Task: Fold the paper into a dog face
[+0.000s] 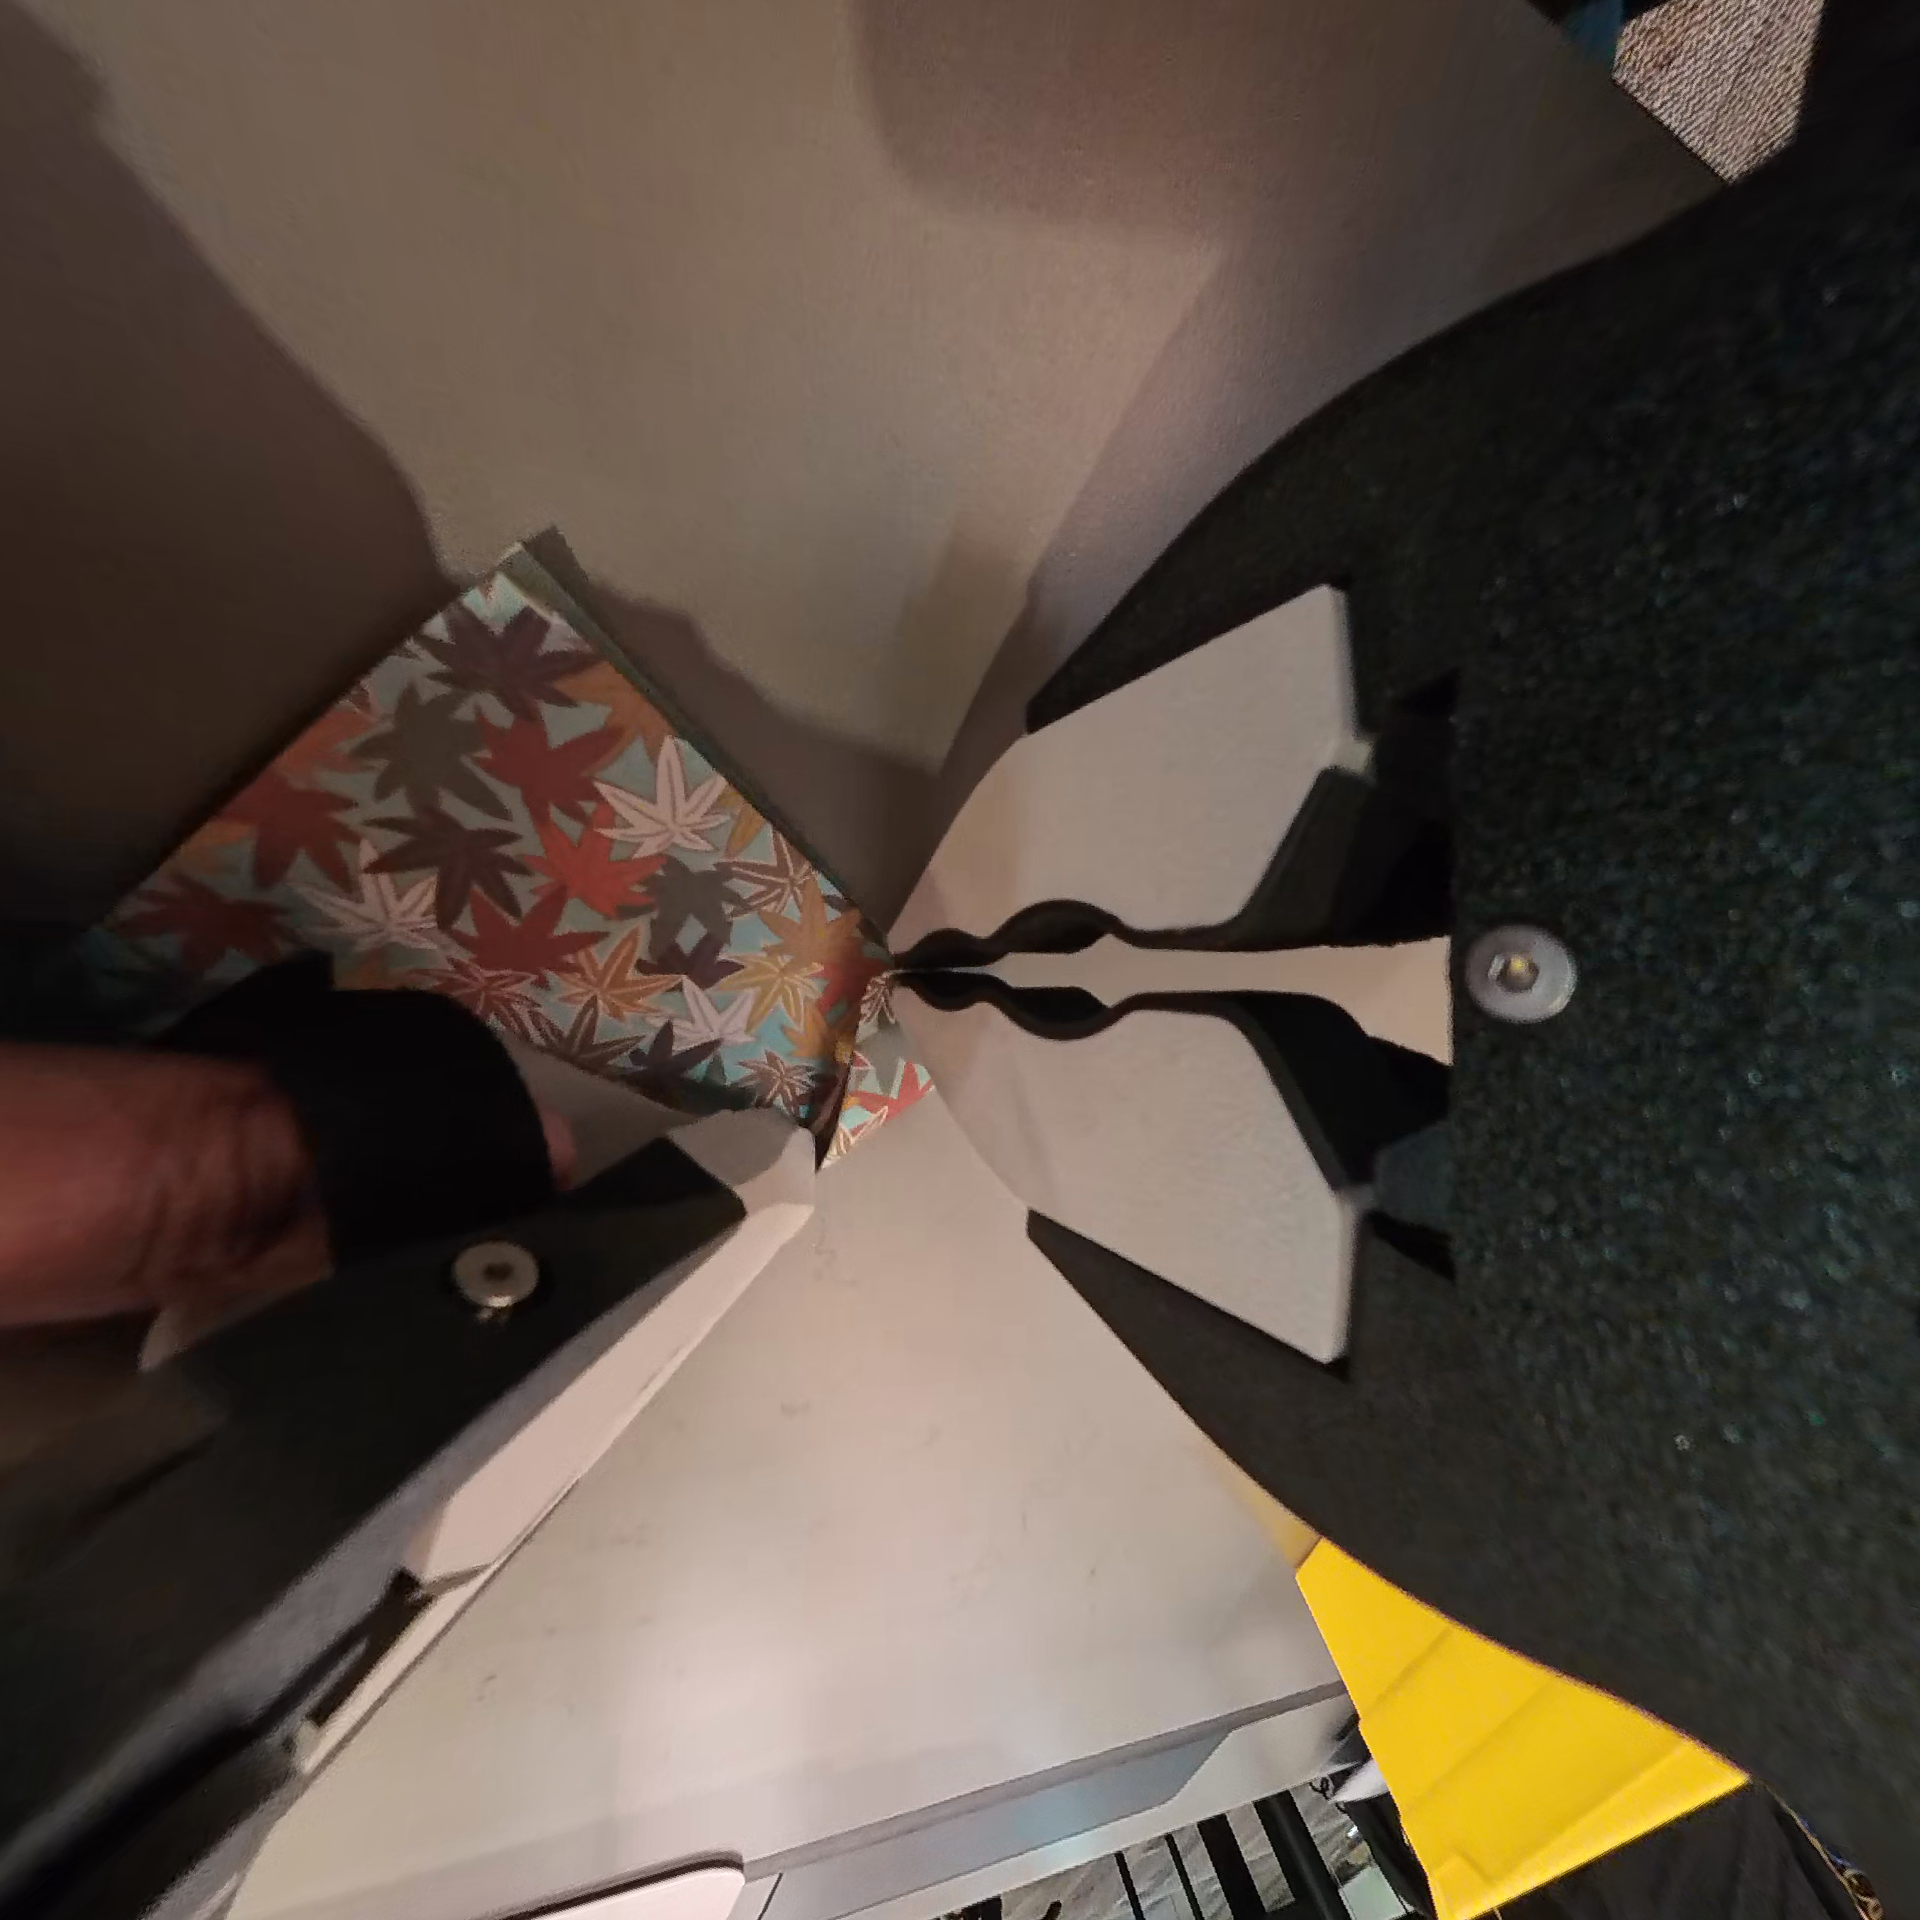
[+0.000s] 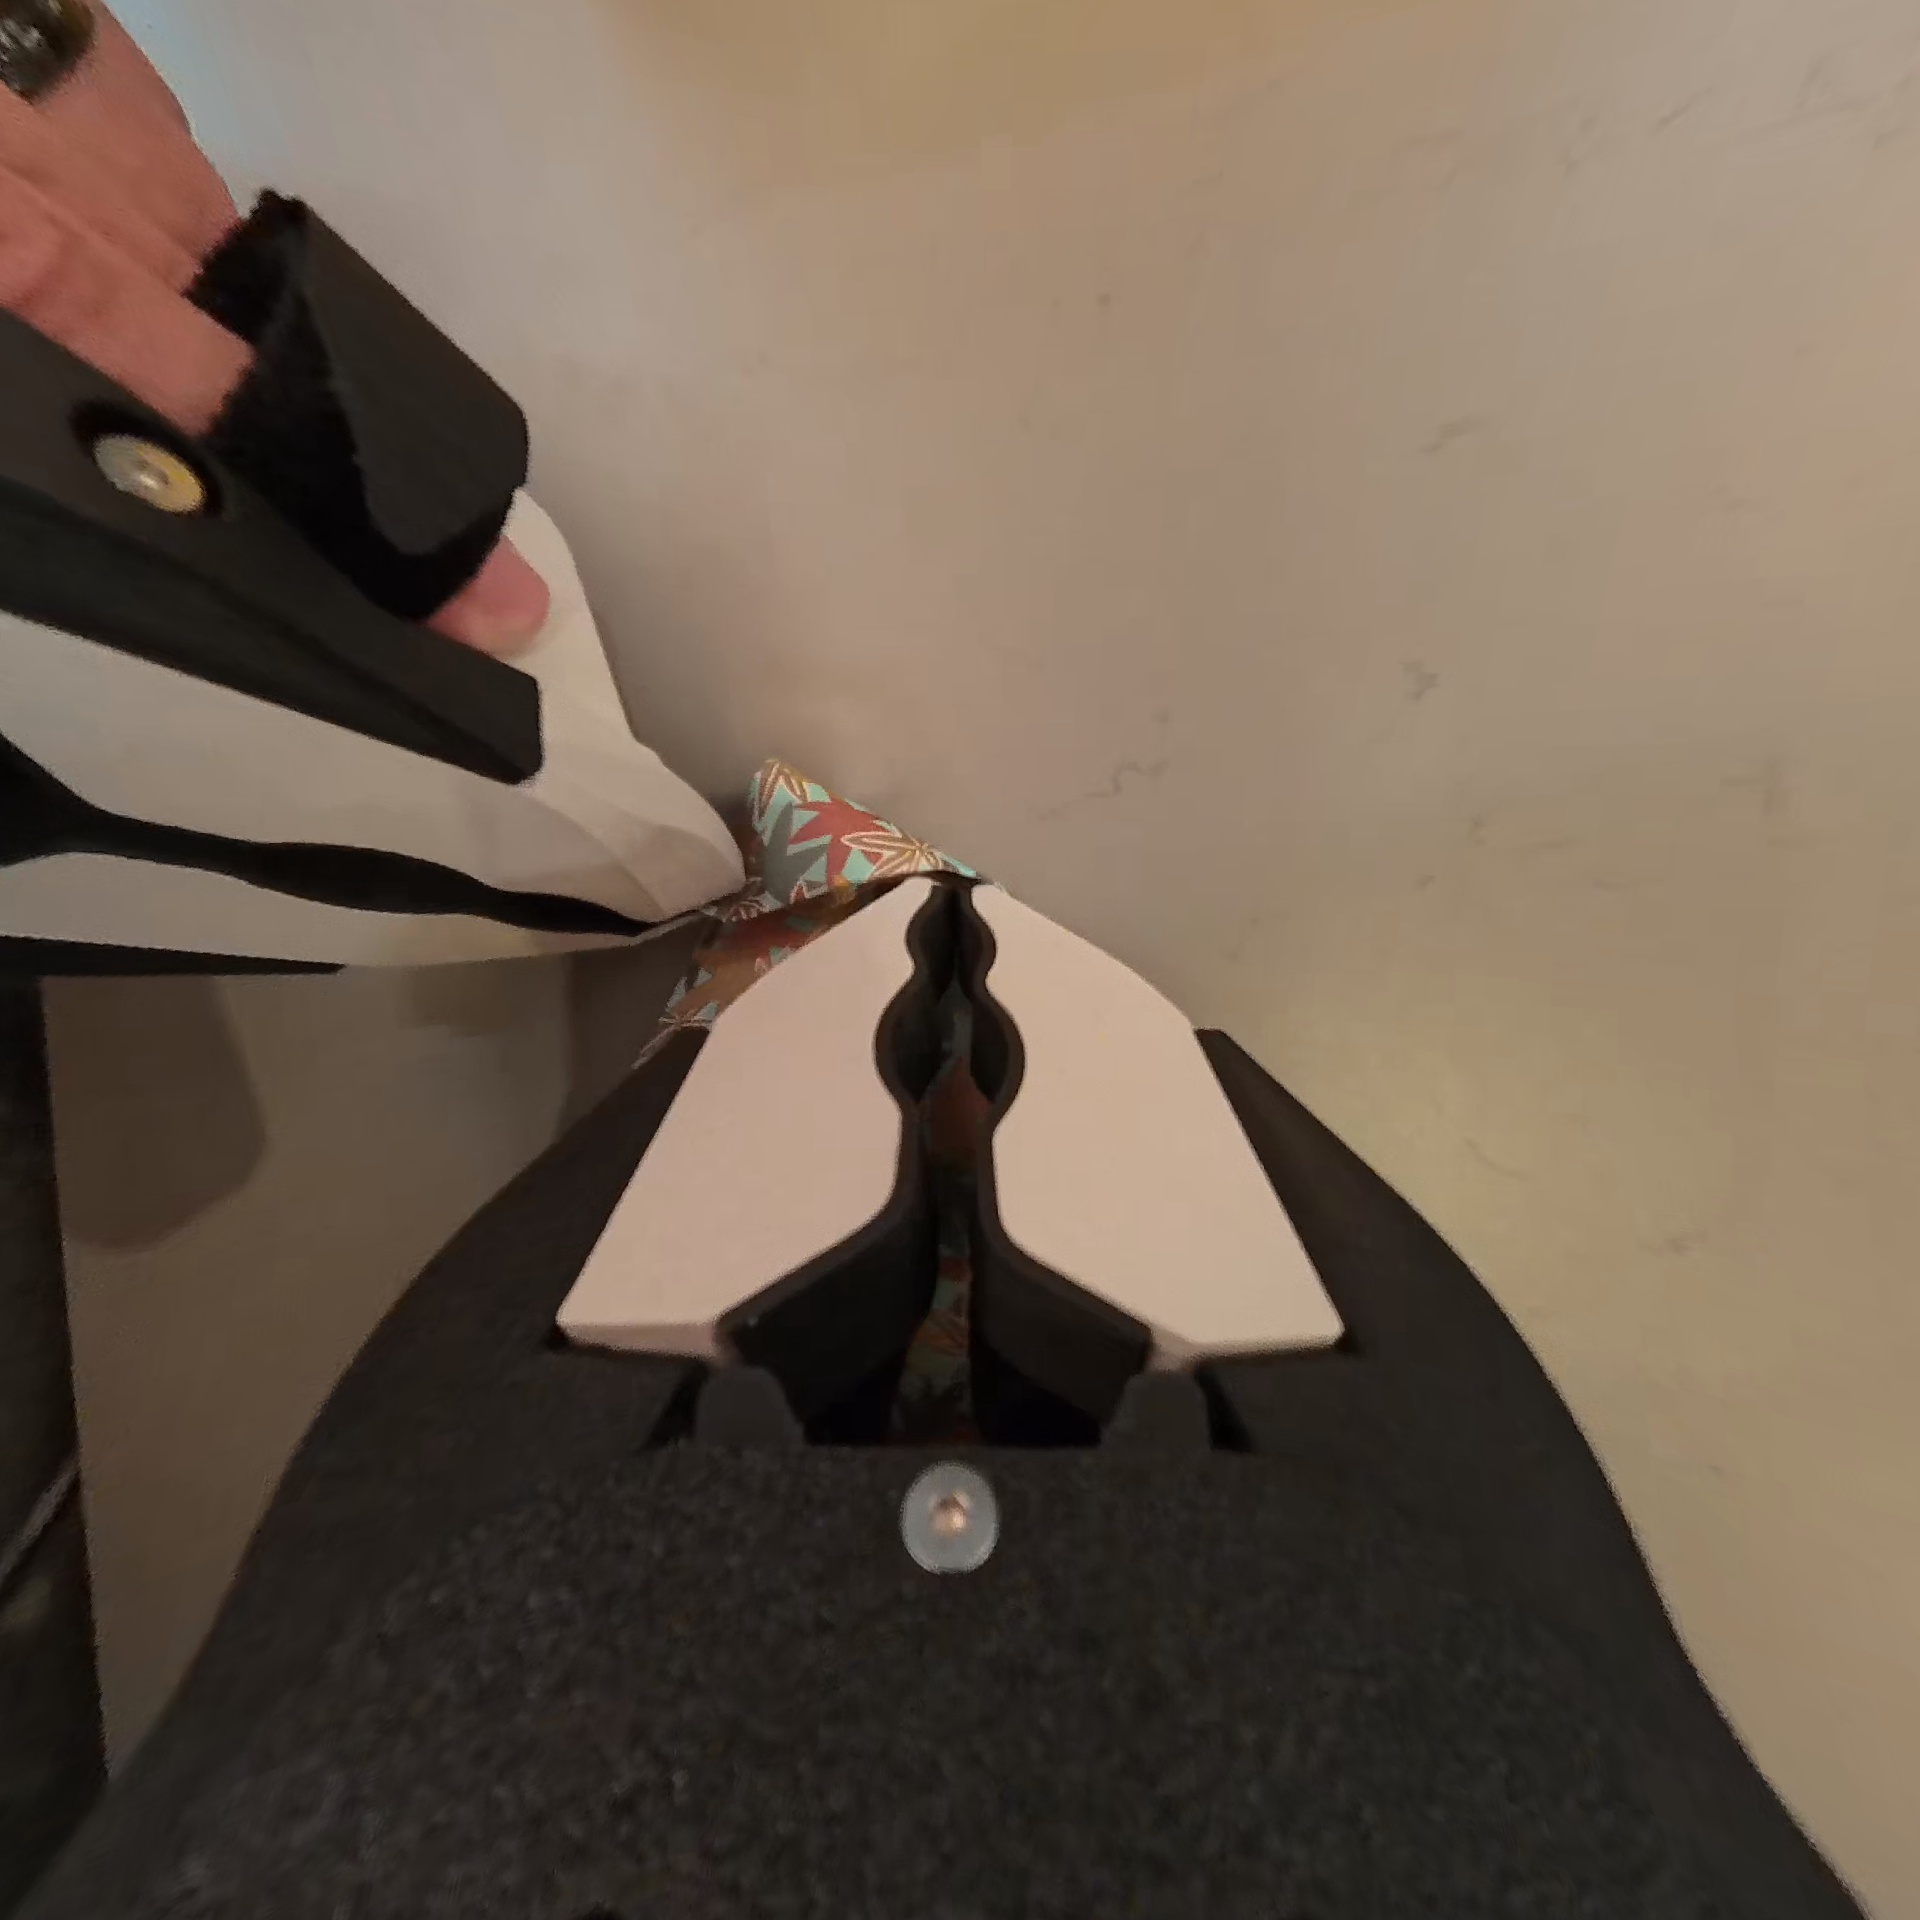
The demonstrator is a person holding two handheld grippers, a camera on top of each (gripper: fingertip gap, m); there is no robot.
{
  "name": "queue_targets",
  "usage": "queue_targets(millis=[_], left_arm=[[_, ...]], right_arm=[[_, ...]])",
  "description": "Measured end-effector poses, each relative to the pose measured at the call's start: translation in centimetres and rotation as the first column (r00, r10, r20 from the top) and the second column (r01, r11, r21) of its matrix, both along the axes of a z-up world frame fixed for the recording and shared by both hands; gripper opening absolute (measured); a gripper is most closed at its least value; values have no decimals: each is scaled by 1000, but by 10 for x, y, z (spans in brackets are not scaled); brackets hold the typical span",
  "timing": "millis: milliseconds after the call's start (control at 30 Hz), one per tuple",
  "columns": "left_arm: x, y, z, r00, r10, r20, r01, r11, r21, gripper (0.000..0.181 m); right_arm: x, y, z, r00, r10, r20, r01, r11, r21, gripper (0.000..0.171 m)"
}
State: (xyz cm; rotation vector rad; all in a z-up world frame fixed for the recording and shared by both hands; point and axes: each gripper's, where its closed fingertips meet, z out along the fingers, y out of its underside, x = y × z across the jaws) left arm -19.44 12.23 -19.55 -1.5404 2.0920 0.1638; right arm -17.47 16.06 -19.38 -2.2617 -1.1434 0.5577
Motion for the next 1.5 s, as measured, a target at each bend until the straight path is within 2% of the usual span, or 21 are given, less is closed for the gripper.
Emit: queue_targets(millis=[433,600,733,833,1500], left_arm=[[-3,-1,0,1000,-6,-13,7,1000,13,0],[-4,0,0,1000,-5,-10,5,1000,7,0],[-4,0,0,1000,-7,-14,7,1000,9,0],[-5,1,0,1000,-12,-21,12,1000,15,0],[1,-4,-1,998,-50,-37,51,999,15,0]], right_arm=[[0,3,1,1000,2,0,-2,999,40,0],[3,-5,21,998,62,-18,-61,995,77,0],[16,-14,10,994,88,61,-90,996,27,0],[18,-15,0,995,75,62,-74,997,-14,0],[14,-13,0,997,43,62,-44,999,6,0]])
